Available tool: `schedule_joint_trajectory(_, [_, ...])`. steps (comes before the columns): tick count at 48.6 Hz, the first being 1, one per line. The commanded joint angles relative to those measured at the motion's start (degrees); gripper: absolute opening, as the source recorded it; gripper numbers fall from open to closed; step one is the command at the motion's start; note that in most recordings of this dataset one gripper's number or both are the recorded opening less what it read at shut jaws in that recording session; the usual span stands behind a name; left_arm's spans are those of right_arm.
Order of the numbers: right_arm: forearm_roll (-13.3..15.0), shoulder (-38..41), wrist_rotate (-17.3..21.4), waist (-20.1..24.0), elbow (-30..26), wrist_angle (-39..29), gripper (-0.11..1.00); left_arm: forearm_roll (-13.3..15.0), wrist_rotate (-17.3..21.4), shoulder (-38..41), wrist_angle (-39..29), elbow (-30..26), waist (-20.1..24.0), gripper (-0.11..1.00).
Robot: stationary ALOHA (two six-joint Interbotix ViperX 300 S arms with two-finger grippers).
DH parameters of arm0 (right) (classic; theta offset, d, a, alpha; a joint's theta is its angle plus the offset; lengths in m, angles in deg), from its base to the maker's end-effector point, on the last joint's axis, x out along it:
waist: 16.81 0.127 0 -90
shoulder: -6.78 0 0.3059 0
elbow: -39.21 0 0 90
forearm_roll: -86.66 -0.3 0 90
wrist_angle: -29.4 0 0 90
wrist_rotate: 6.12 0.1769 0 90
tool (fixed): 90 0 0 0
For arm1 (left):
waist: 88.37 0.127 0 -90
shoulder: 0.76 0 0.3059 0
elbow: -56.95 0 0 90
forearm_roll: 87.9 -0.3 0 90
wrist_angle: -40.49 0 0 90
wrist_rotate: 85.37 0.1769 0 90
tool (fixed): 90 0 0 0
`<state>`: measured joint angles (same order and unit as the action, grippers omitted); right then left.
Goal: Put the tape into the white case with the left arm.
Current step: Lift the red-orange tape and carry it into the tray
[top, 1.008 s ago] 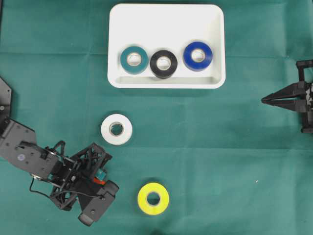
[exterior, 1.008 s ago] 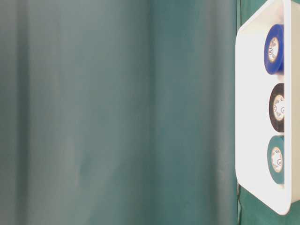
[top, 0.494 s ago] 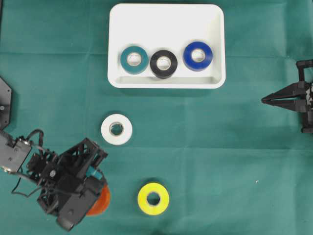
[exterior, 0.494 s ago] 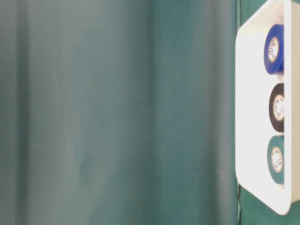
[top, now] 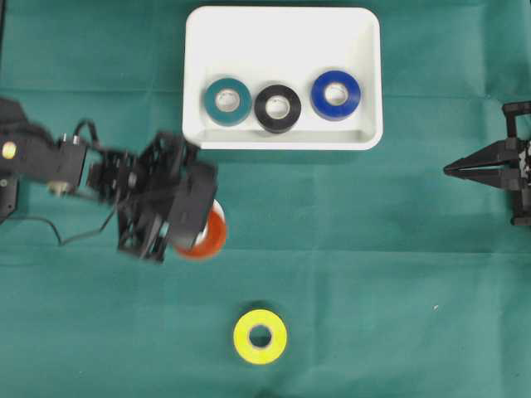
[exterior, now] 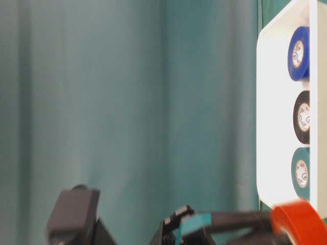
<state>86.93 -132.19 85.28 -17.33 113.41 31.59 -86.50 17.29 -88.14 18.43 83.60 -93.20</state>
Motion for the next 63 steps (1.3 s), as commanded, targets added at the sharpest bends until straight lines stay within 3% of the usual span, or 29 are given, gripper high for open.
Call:
schedule_joint_trajectory(1, [0.1, 0.3, 0.1, 0.0, -0.5, 0.6, -0.09, -0.2, 0.1, -0.7, 1.1, -1.2, 4.0, 0.25])
schedule_joint_trajectory(12, [0.1, 0.3, 0.1, 0.0, -0.5, 0.6, -0.09, -0.3, 0.1, -0.2, 5.8, -2.3, 11.6, 0.25])
schedule_joint_trajectory(21, [0.1, 0.3, 0.1, 0.0, -0.5, 0.6, -0.09, -0.2, 0.6, 4.9, 7.0, -5.6, 15.0, 0.25])
schedule_joint_trajectory(33, [0.1, 0.3, 0.1, 0.0, -0.5, 0.6, -0.09, -0.2, 9.4, 12.6, 7.0, -12.2, 17.5, 0.25])
schedule_joint_trajectory(39, [0.1, 0.3, 0.1, 0.0, -0.5, 0.6, -0.09, -0.2, 11.8, 14.9, 7.0, -15.0, 19.2, 0.25])
schedule_joint_trajectory(63, [0.1, 0.3, 0.1, 0.0, -0.1, 1.3, -0.09, -0.2, 12.0, 20.6, 7.2, -20.8, 28.5, 0.25])
